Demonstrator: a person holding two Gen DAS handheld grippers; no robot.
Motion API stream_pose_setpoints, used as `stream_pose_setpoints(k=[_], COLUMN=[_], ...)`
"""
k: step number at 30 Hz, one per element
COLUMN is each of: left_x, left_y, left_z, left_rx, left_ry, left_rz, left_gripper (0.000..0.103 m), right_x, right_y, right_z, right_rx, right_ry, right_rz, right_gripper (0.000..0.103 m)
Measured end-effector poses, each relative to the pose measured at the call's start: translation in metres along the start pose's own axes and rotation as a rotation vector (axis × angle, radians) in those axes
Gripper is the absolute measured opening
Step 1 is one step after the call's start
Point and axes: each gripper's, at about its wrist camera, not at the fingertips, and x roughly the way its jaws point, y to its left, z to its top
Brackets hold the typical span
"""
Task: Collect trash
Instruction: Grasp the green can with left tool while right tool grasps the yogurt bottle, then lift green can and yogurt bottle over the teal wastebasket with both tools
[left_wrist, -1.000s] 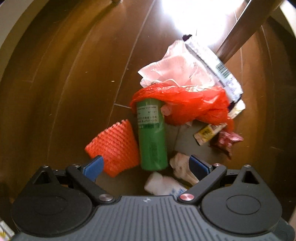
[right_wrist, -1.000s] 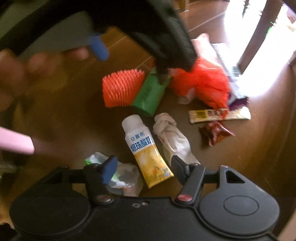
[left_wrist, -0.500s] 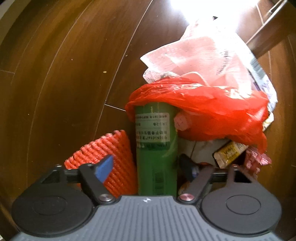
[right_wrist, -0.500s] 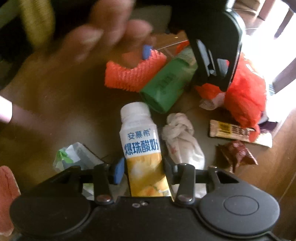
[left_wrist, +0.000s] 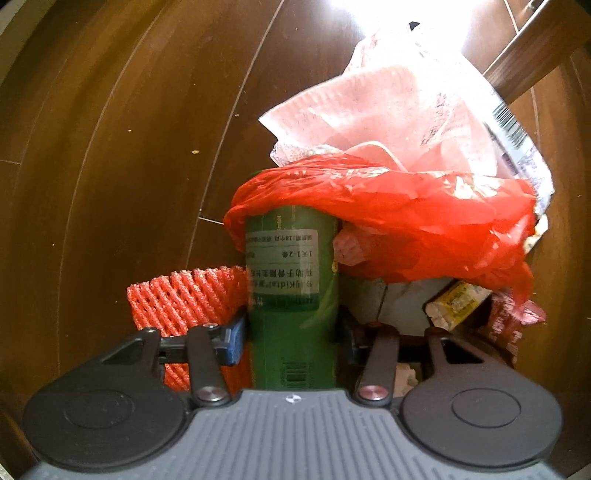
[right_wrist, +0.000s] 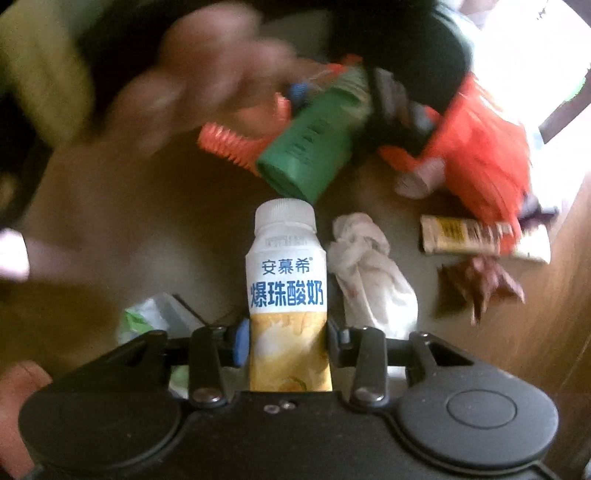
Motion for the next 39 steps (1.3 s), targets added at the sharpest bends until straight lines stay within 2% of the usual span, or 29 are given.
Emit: stream_pose_setpoints(k=[4, 7, 11, 16, 28, 32, 39], left_x=[-0.022, -0.047, -0.086, -0.159, -0.357, -0.437, -0.581], left_y=[0.009, 0.015, 0.018, 0.017, 0.022, 0.020, 0.015], left_z=[-0.010, -0.020, -0.030, -0.040, -0.066, -0.071, -0.059], left_rx=[-0.028, -0.048, -0.084, -0.113, -0.160, -0.133, -0.054], left_ry=[-0.001, -0.002, 0.017, -0.004, -0.026, -0.083, -0.252], left_rz=[-0.020, -0.022, -0.040, -0.064, -0.187, -0.230, -0.288], left_gripper=[0.048, 0.048, 0.048, 0.048, 0.048, 0.048, 0.048], right_x=[-0.037, -0.070, -0.129, -0.218, -0.425, -0.500, -0.619], right_y=[-0.022, -0.034, -0.040, -0.036, -0.046, -0.055, -0.070], right_z=[-0.008, -0.019, -0.027, -0.026, -0.013, -0.005, 0.026], right_rx=[0.246, 0.398, 0.498, 0.522, 0.588, 0.612, 0.501], right_ry=[0.019, -0.003, -0.040, -0.113, -0.266, -0.334, -0.484], right_rz=[0.059, 0.100, 0.123, 0.116, 0.135, 0.138, 0.063], right_gripper=[0.039, 0.039, 0.039, 0.039, 0.039, 0.039, 0.039])
